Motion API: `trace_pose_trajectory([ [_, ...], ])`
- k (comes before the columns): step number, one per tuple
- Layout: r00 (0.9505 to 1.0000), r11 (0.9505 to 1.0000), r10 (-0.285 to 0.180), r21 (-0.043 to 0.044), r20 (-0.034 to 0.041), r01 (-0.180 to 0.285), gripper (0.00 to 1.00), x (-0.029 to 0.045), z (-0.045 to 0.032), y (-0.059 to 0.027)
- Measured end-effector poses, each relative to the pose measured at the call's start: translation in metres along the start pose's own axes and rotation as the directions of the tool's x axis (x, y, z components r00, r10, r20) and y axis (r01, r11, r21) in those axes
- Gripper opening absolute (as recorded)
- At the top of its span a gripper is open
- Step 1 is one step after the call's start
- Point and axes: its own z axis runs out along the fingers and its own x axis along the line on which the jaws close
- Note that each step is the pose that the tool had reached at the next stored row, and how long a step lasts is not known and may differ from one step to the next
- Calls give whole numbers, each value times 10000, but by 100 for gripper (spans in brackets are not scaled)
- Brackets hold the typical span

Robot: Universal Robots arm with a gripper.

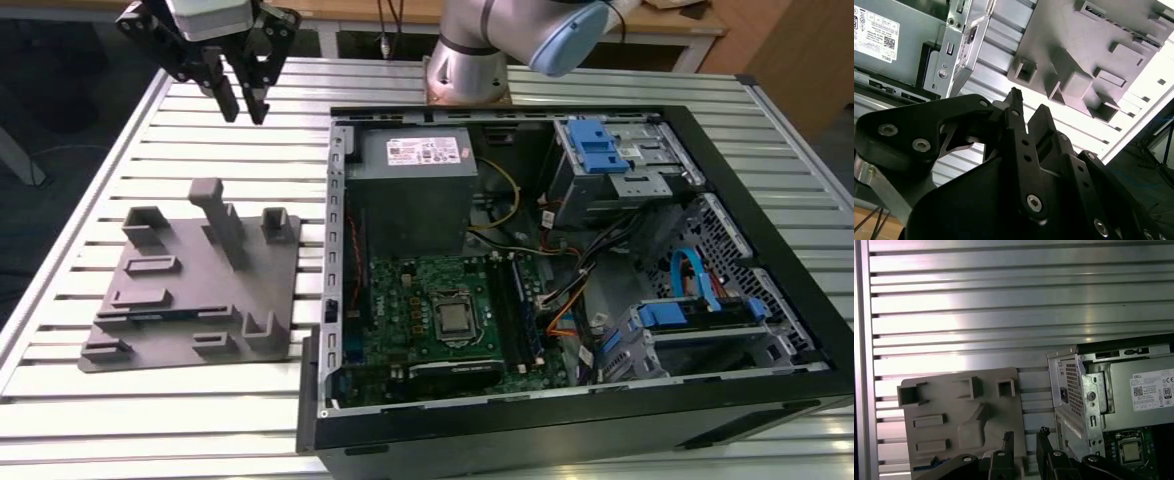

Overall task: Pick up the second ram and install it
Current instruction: 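Reach for the second ram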

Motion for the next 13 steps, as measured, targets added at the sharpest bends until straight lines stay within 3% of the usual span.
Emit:
trace_pose_trajectory([
  [6, 10000, 10000, -1, 0, 1, 1, 32, 94, 5, -7],
  [13, 10000, 10000, 0, 0, 5, 0, 32, 369, 3, -28],
])
